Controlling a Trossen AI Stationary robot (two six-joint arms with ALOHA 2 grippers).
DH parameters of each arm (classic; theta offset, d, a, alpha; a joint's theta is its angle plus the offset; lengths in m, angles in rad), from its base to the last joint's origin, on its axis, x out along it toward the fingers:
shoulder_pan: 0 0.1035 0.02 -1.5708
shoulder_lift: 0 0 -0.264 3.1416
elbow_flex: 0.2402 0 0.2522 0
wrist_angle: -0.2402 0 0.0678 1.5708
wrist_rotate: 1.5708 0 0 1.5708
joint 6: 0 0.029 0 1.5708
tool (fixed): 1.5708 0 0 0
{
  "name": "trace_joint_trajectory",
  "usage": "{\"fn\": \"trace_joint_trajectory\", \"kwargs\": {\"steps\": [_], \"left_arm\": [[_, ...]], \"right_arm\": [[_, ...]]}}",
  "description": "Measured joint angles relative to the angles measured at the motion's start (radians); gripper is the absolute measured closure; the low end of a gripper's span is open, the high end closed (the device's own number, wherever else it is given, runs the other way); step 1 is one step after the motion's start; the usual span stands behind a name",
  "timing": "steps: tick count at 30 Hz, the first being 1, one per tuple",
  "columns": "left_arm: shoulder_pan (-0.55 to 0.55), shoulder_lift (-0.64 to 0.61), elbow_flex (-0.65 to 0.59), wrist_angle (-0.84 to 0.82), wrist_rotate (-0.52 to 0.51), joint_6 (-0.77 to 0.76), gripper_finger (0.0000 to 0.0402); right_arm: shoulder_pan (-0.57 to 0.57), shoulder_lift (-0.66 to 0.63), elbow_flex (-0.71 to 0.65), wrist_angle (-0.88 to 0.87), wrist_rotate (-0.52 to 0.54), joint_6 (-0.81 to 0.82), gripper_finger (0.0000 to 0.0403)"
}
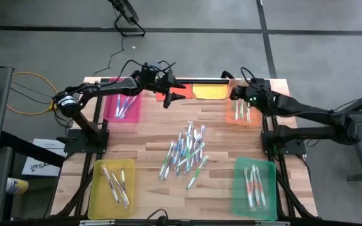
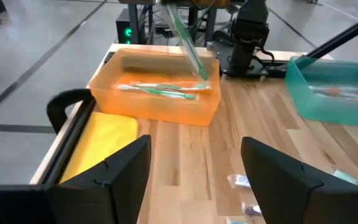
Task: Pick & Place Toothbrushes
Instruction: Put the green toothbrush into the orange bin
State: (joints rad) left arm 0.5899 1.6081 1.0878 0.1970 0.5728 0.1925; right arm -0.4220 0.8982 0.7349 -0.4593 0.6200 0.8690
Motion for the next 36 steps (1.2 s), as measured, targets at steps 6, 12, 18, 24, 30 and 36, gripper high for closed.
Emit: {"fn": "trace_joint_trajectory", "kwargs": {"steps": [6, 12, 18, 24, 30, 36], "left_arm": [[-0.001, -0.001, 0.000, -0.022, 0.000, 0.005, 0.0161], [-0.001, -0.001, 0.000, -0.060, 0.000, 0.015, 0.0161], [-0.001, -0.001, 0.000, -0.136, 0.000, 0.046, 0.0161], [0.000, -0.001, 0.000, -0.284, -0.016, 0.050, 0.0161], [-0.003, -0.001, 0.000, -0.478, -0.033, 0.062, 0.0161], [-0.074, -0.001, 0.000, -0.680, -0.060, 0.167, 0.0161]], "right_arm": [[-0.152, 0.025, 0.000, -0.201, -0.149, 0.104, 0.0397], [-0.252, 0.047, 0.000, -0.246, -0.230, 0.099, 0.0386], [-0.303, 0.060, 0.001, -0.278, -0.259, 0.096, 0.0312], [-0.312, 0.057, 0.001, -0.300, -0.295, 0.096, 0.0238], [-0.309, 0.051, 0.001, -0.298, -0.396, 0.084, 0.0206], [-0.262, 0.040, 0.001, -0.285, -0.464, 0.035, 0.0209]]}}
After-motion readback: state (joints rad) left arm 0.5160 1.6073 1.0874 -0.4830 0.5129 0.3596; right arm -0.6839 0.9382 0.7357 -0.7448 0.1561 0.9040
